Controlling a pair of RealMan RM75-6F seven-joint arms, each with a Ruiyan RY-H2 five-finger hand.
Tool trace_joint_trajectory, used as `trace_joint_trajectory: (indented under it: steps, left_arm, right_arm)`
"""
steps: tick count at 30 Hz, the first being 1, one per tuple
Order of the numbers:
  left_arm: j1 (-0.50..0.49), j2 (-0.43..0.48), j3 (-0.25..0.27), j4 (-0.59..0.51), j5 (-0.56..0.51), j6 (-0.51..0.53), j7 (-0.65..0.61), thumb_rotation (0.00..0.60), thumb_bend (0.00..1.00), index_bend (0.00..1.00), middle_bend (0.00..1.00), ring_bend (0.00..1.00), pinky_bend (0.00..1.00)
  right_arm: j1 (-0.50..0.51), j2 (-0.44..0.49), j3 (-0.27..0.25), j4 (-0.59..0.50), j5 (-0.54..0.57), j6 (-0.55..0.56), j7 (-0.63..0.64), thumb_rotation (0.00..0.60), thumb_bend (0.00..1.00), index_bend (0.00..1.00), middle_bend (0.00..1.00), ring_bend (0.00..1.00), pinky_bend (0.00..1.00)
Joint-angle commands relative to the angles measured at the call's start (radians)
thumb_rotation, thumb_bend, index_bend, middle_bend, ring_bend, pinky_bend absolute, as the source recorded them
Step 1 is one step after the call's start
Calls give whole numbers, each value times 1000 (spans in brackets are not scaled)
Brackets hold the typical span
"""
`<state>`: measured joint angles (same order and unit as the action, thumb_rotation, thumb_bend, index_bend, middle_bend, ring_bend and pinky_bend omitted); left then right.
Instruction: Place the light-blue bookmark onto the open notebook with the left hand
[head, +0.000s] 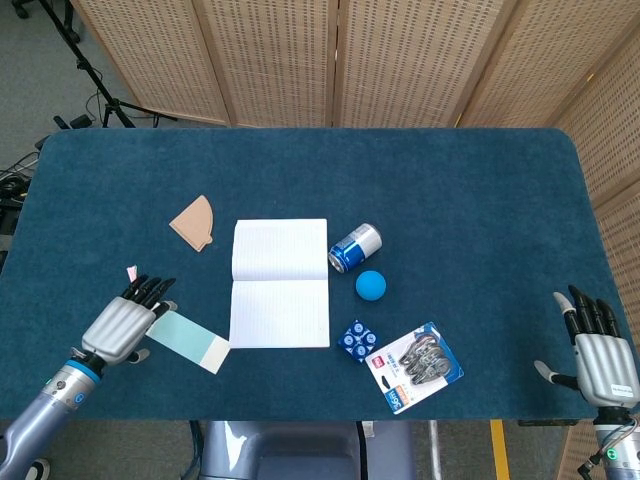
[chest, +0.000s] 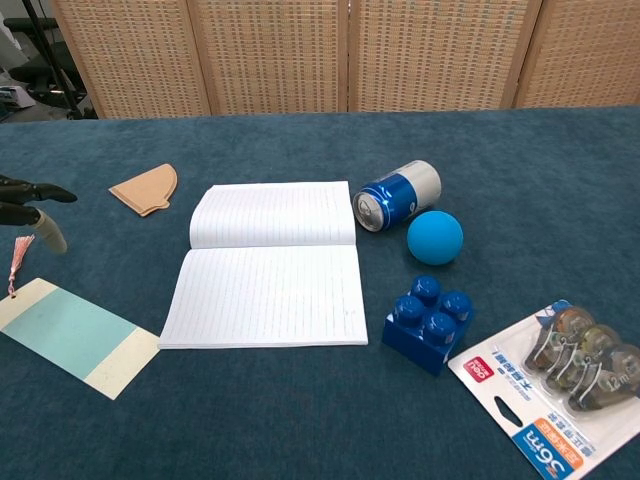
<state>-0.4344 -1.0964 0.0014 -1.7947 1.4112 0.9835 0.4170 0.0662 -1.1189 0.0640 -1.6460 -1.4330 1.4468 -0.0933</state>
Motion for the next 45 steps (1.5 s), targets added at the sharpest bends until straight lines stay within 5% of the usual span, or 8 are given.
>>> trace_joint_trajectory:
  steps: [1, 16, 45]
  left_arm:
    - [-8, -23, 8, 12, -18, -6, 39, 600, 127, 297, 0, 0, 0]
    - [-21, -140, 17, 95, -82, 3, 129, 600, 129, 297, 0, 0, 0]
    - [-85, -199, 28, 106, -183, -44, 171, 600, 142, 301, 0, 0, 0]
  right_arm:
    - [0, 0, 0, 1, -1, 1, 4, 600, 53, 5, 0, 0, 0]
    - [-2, 2, 2, 4, -2, 3, 13, 600, 53, 5, 0, 0, 0]
    - [-7, 8, 7, 5, -1, 9, 31, 600, 53, 5, 0, 0, 0]
